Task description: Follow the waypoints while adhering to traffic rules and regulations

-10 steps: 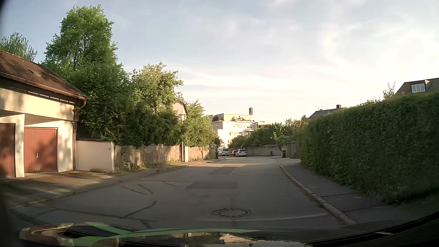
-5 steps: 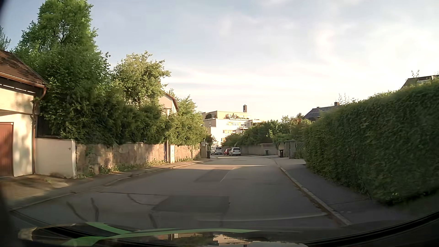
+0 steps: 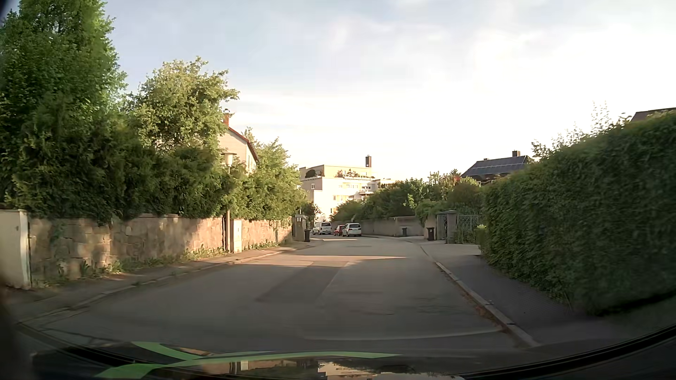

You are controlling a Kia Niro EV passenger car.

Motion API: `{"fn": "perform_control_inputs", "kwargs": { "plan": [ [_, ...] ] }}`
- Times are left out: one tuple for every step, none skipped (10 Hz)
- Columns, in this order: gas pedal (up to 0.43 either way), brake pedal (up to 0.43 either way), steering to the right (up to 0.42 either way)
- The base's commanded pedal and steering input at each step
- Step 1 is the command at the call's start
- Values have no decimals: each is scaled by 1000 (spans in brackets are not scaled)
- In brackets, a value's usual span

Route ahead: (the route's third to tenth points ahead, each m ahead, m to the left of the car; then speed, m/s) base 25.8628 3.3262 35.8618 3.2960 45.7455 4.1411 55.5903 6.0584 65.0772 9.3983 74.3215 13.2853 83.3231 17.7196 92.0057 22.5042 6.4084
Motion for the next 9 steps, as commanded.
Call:
{"fn": "perform_control_inputs", "kwargs": {
  "plan": [
    [130,0,24],
    [130,0,24],
    [130,0,25],
    [130,0,26],
    [130,0,25],
    [118,0,25],
    [39,0,25],
    [28,0,25],
    [28,0,25]
  ]
}}
